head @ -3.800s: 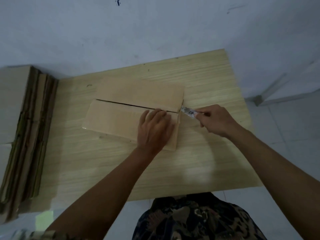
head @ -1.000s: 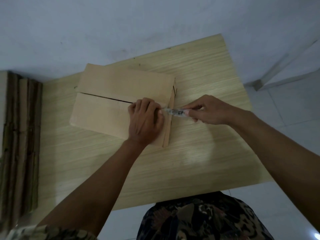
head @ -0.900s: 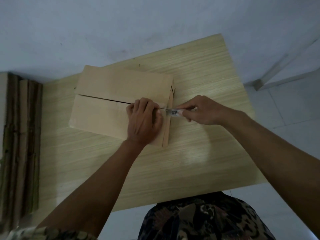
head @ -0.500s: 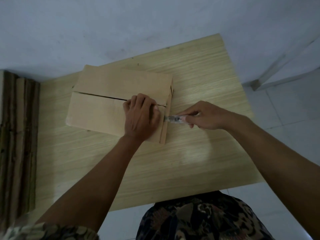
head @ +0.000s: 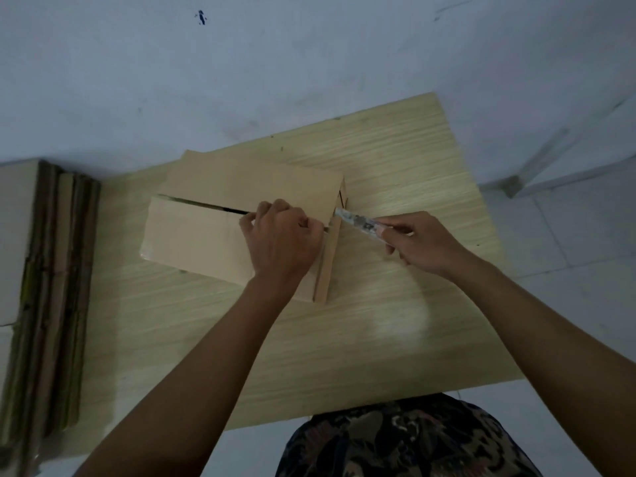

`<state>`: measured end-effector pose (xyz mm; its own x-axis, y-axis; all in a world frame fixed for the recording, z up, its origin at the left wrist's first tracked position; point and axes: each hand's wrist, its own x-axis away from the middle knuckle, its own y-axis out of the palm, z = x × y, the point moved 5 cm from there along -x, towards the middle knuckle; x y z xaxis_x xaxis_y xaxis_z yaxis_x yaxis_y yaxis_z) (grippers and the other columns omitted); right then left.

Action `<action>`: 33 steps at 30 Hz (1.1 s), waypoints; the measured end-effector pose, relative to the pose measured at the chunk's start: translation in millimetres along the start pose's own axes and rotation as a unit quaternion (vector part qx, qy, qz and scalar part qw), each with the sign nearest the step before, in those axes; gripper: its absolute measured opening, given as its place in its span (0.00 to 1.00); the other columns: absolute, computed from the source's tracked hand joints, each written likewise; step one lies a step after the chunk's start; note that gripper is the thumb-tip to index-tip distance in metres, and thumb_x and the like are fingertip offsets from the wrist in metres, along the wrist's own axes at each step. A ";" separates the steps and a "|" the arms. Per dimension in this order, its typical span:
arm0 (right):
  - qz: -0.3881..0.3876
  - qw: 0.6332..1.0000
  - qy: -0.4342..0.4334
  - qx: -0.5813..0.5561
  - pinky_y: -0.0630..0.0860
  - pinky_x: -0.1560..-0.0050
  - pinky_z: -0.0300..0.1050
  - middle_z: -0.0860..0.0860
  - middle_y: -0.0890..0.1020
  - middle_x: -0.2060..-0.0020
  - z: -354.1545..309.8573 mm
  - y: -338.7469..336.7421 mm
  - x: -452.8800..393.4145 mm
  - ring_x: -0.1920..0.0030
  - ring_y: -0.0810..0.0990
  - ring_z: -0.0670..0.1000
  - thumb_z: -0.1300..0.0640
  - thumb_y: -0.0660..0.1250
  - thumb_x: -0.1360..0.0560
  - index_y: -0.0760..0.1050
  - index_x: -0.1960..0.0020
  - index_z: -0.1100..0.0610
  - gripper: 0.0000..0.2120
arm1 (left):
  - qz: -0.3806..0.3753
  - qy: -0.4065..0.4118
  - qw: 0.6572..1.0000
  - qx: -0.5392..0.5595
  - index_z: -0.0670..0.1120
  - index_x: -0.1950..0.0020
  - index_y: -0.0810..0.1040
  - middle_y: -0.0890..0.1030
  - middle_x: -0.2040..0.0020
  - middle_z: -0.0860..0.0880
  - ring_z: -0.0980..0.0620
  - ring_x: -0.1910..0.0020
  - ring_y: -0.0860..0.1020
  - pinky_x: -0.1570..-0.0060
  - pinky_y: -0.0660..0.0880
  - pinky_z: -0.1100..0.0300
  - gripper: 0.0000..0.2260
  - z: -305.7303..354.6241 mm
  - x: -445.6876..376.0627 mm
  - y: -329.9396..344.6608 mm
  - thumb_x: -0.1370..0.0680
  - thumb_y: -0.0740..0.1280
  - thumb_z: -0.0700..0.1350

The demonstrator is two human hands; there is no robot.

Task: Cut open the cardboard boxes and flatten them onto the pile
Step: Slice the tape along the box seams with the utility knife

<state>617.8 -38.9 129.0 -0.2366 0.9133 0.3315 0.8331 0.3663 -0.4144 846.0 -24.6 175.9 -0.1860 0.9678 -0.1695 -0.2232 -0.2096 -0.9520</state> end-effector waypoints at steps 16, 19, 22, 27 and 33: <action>-0.077 0.996 0.021 0.036 0.72 0.70 0.34 0.47 0.84 0.63 -10.3 28.5 -8.1 0.74 0.76 0.37 0.49 0.64 0.18 0.80 0.34 0.47 0.14 | -0.008 0.013 0.995 0.096 0.49 0.54 0.88 0.81 0.34 0.51 0.45 0.31 0.74 0.41 0.76 0.45 0.13 -3.4 3.5 -1.5 0.31 0.65 0.49; -0.080 0.996 0.025 0.015 0.75 0.68 0.37 0.48 0.84 0.63 -8.8 28.7 -5.6 0.73 0.77 0.39 0.50 0.65 0.18 0.80 0.35 0.47 0.14 | 0.001 0.063 0.993 0.095 0.44 0.49 0.86 0.73 0.26 0.45 0.40 0.23 0.65 0.34 0.71 0.41 0.15 0.7 -1.1 -3.4 0.33 0.67 0.45; 0.026 0.999 0.028 -0.008 0.79 0.62 0.45 0.45 0.85 0.62 6.9 13.4 -0.7 0.68 0.81 0.42 0.47 0.65 0.19 0.81 0.37 0.42 0.12 | 0.024 0.095 0.991 0.096 0.43 0.53 0.82 0.63 0.21 0.39 0.36 0.20 0.57 0.26 0.62 0.39 0.12 2.0 0.1 -4.9 0.33 0.66 0.43; 0.148 0.966 0.028 0.210 0.74 0.51 0.49 0.56 0.80 0.44 50.8 21.6 12.1 0.47 0.81 0.60 0.52 0.59 0.17 0.67 0.23 0.46 0.23 | 0.036 0.064 0.995 0.071 0.45 0.54 0.80 0.54 0.18 0.38 0.37 0.19 0.52 0.25 0.59 0.36 0.10 -4.9 11.2 -5.0 0.31 0.65 0.46; 0.122 0.919 0.019 0.374 0.71 0.45 0.54 0.56 0.76 0.38 55.0 50.3 10.2 0.41 0.76 0.59 0.53 0.64 0.22 0.66 0.24 0.45 0.27 | -0.001 -0.001 0.999 0.048 0.48 0.44 0.81 0.51 0.17 0.43 0.43 0.18 0.50 0.24 0.55 0.35 0.18 -13.7 25.6 -0.3 0.24 0.60 0.56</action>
<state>629.8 -1.4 64.9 -0.0590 0.9827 0.1756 0.2791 0.1851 -0.9423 854.4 2.1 168.4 -0.1869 0.9680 -0.1674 -0.3152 -0.2205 -0.9231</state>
